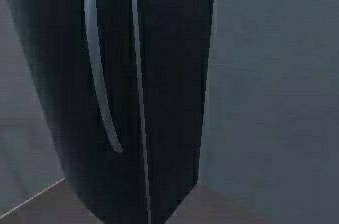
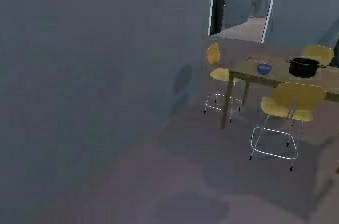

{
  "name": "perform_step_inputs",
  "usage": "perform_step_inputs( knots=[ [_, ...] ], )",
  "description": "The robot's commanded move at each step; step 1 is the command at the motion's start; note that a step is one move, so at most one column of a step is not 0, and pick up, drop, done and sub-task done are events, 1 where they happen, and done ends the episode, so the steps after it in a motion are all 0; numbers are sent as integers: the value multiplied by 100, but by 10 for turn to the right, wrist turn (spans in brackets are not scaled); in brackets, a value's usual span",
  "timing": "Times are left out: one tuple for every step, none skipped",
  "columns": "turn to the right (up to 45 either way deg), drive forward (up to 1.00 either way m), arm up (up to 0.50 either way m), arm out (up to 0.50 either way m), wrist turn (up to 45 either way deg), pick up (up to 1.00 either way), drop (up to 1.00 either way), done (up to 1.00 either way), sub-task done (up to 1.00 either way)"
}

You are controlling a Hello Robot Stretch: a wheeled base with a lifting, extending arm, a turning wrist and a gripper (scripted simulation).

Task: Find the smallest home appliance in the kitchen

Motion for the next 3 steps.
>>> perform_step_inputs(
  knots=[
    [450, 0, 0, 0, 0, 0, 0, 0, 0],
    [450, 0, 0, 0, 0, 0, 0, 0, 0],
    [450, 0, 0, 0, 0, 0, 0, 0, 0]
  ],
)
